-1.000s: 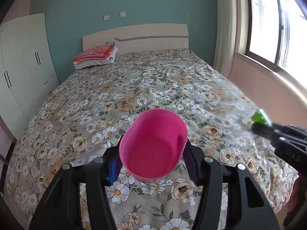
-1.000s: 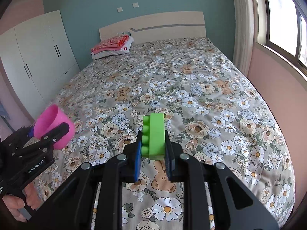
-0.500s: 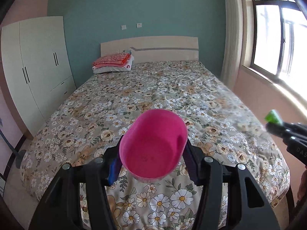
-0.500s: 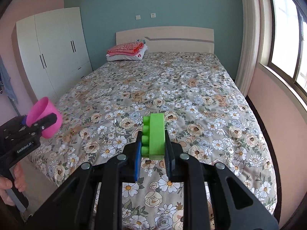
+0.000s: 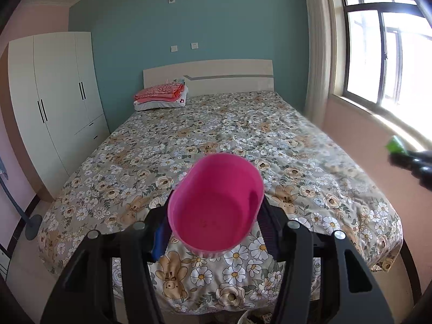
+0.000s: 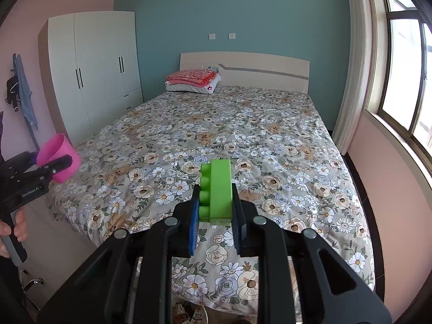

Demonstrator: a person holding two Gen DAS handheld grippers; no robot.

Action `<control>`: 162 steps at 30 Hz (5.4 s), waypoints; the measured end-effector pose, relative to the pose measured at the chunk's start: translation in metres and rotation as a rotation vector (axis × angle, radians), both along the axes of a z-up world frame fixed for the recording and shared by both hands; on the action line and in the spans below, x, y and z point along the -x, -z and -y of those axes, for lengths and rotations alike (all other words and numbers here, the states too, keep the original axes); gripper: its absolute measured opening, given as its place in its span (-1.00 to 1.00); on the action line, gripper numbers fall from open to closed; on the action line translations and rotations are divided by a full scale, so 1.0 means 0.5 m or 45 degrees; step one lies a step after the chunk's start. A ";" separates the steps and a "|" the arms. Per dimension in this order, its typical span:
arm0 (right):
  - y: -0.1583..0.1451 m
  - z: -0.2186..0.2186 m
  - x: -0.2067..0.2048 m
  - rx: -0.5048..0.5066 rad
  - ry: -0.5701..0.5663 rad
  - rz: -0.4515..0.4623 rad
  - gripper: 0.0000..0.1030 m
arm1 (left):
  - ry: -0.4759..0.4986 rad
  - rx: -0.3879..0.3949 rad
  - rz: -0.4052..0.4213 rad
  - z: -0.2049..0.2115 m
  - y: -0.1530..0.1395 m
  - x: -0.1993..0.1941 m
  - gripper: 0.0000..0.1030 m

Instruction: Collect trash

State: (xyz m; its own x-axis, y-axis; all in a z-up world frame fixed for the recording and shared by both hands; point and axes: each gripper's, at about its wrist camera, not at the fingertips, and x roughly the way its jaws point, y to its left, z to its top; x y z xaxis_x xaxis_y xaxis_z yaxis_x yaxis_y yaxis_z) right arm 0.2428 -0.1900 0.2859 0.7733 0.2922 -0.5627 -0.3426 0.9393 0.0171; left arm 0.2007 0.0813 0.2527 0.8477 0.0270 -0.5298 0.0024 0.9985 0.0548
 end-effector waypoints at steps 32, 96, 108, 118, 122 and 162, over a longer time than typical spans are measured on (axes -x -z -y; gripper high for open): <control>0.379 -0.010 0.150 0.085 -0.199 -0.311 -0.58 | 0.312 0.046 -0.392 0.041 0.402 0.141 0.12; 1.225 -0.168 0.119 0.220 -0.267 -1.375 -0.57 | 0.236 0.226 -1.383 0.166 1.181 0.035 0.12; 1.307 -0.169 0.113 0.259 -0.238 -1.478 -0.57 | 0.213 0.230 -1.500 0.180 1.265 0.011 0.13; 1.370 -0.181 0.114 0.336 -0.257 -1.546 -0.57 | 0.170 0.279 -1.569 0.173 1.314 0.006 0.14; 1.384 -0.188 0.118 0.350 -0.280 -1.561 -0.57 | 0.175 0.278 -1.580 0.175 1.316 0.004 0.15; 1.276 -0.171 0.148 0.349 -0.257 -1.360 0.05 | 0.131 0.272 -1.377 0.137 1.161 0.041 0.49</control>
